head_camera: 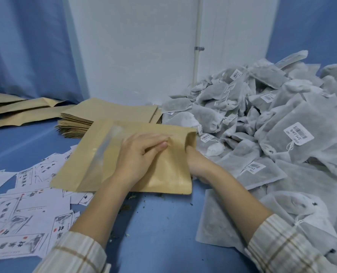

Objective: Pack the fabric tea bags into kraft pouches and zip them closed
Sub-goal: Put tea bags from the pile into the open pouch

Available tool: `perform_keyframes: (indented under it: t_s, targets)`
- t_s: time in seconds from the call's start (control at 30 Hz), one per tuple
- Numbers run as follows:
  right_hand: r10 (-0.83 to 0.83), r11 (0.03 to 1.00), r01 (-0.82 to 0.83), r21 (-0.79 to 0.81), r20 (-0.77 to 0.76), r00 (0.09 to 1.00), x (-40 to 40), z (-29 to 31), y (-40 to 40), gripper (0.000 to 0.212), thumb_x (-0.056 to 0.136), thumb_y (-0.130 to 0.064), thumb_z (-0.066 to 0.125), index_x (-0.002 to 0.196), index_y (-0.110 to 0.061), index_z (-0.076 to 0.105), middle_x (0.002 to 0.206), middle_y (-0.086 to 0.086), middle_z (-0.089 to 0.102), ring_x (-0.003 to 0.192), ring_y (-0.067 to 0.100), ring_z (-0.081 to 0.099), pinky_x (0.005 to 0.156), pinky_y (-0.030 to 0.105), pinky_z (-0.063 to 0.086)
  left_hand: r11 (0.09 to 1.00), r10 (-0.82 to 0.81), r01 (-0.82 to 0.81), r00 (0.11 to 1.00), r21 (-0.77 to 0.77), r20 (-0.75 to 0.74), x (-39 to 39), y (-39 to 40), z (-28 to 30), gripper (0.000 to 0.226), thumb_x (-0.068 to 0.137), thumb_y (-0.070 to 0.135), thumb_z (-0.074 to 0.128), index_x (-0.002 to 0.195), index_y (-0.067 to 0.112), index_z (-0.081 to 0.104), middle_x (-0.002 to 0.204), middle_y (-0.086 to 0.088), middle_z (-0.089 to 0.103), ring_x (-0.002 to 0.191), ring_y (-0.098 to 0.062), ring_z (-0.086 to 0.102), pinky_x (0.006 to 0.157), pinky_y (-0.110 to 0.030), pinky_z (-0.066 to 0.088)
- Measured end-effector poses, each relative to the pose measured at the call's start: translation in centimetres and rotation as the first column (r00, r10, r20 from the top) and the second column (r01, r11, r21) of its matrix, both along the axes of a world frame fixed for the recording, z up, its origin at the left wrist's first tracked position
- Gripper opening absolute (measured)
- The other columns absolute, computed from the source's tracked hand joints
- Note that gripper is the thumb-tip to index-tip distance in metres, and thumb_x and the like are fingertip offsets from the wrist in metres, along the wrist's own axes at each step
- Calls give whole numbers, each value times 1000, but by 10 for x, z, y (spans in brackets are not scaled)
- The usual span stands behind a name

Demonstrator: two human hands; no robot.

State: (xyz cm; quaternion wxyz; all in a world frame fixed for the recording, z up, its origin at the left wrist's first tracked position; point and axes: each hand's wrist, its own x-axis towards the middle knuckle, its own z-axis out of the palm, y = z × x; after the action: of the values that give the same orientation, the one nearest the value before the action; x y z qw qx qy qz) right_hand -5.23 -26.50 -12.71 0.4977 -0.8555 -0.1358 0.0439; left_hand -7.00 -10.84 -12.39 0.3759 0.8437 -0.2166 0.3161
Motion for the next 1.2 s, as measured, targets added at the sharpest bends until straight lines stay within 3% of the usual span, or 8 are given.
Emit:
perform_keyframes:
  t_s: [0.13,0.23,0.5,0.73,0.83,1.0,1.1,1.2]
  targets:
    - [22,996,-10,94,-125,992,-2,2,-1,30,98,0,34,79,-12,55,72,2,49,65,9,48,50,5,42,992,-129,128,992,20,12,-2,-19,-3,23,85,27,61,104,23,73,104,23,64,104,-3,57,98,-20,38]
    - [101,993,-105,-51,-73,992,1,-7,-9,35,99,-2,24,125,17,40,117,22,54,107,33,52,78,18,42,991,-134,135,991,-24,29,-1,-22,-6,19,83,18,67,100,15,75,98,25,61,98,10,53,87,-2,35]
    - [116,934,-33,-355,215,970,9,18,-32,14,80,-4,58,85,-12,69,76,0,66,74,8,58,65,14,42,982,189,-188,981,-28,32,6,2,-6,17,87,21,65,101,23,74,96,6,73,86,-8,60,69,-12,37]
    - [80,628,25,-778,96,992,13,4,-46,78,59,-51,78,128,-40,44,114,-3,45,110,19,42,87,35,43,966,253,-251,967,-66,33,11,14,-5,17,89,20,62,102,20,73,97,11,71,89,-5,57,76,-24,38]
    - [96,576,214,-789,325,941,17,1,-41,40,78,-37,60,118,-35,56,107,1,58,103,25,52,71,29,39,970,235,-229,970,-82,69,12,14,-4,18,88,17,63,103,17,74,95,18,64,89,4,52,75,-11,34]
    - [-329,826,534,-180,616,716,23,16,-56,20,84,-15,48,64,-14,48,60,5,51,64,24,46,59,29,26,971,221,-212,972,-108,78,12,10,-4,19,87,15,64,104,15,73,95,21,59,87,10,47,76,-4,34]
    - [-641,754,534,383,249,726,28,26,-67,19,83,-9,49,64,-11,45,62,7,48,61,27,51,65,30,44,974,220,-214,972,-74,81,9,7,-5,16,87,15,64,100,16,74,95,19,64,87,-5,59,81,-31,44]
    - [-390,638,386,666,-154,908,20,27,-51,13,86,4,46,74,1,51,72,14,62,61,23,68,58,34,59,976,212,-206,974,-72,78,8,4,-5,16,88,15,64,100,15,74,97,16,66,89,-12,62,85,-29,45]
